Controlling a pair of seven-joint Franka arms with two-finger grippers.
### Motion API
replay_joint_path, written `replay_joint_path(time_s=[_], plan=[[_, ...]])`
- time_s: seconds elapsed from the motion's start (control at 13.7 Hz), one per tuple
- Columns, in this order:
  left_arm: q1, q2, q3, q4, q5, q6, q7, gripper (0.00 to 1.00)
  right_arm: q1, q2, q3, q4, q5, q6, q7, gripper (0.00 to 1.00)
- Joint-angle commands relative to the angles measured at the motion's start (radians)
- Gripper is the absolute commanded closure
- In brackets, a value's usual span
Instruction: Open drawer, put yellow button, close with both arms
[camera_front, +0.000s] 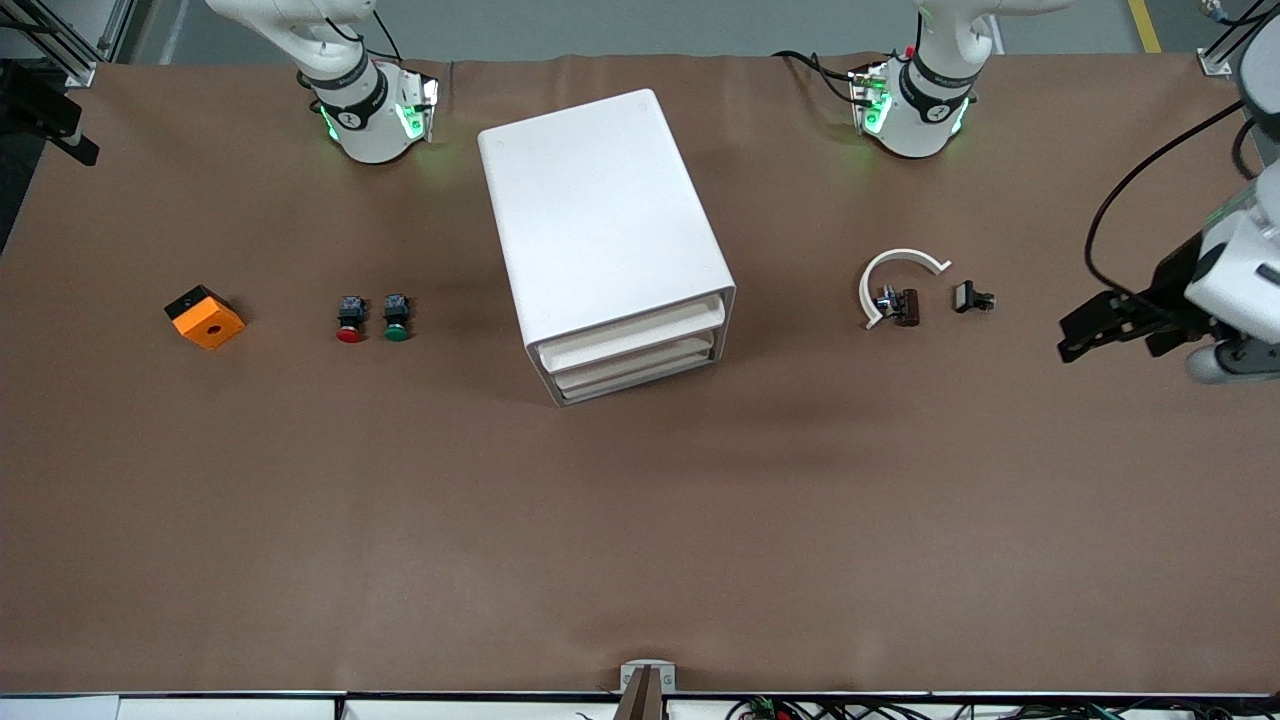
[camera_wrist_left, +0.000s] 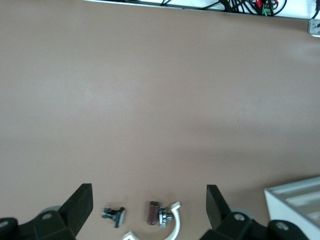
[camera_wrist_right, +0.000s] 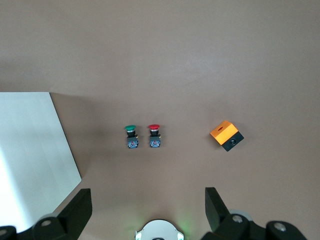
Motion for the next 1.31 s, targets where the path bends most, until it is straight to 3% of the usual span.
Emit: replay_joint_path(time_s=[0.0, 0.36, 0.8, 1.24], plan=[[0.037, -0.097, -0.007, -0.092, 0.018, 0.006, 0.074, 0.0, -0.01, -0.02, 0.001, -0.014, 0.017, -0.011, -0.012, 0.0], [0.072, -0.148, -0.001, -0.102, 0.018, 0.004, 0.208, 0.0, -0.012, -0.02, -0.001, -0.014, 0.017, -0.025, -0.012, 0.0], [0.067, -0.105, -0.006, 0.0, 0.011, -0.073, 0.162, 0.0, -0.012, -0.02, -0.001, -0.014, 0.014, -0.047, -0.004, 0.0], [0.067, -0.105, -0.007, 0.006, 0.008, -0.082, 0.162, 0.0, -0.012, -0.018, -0.001, -0.014, 0.016, -0.004, -0.004, 0.0]])
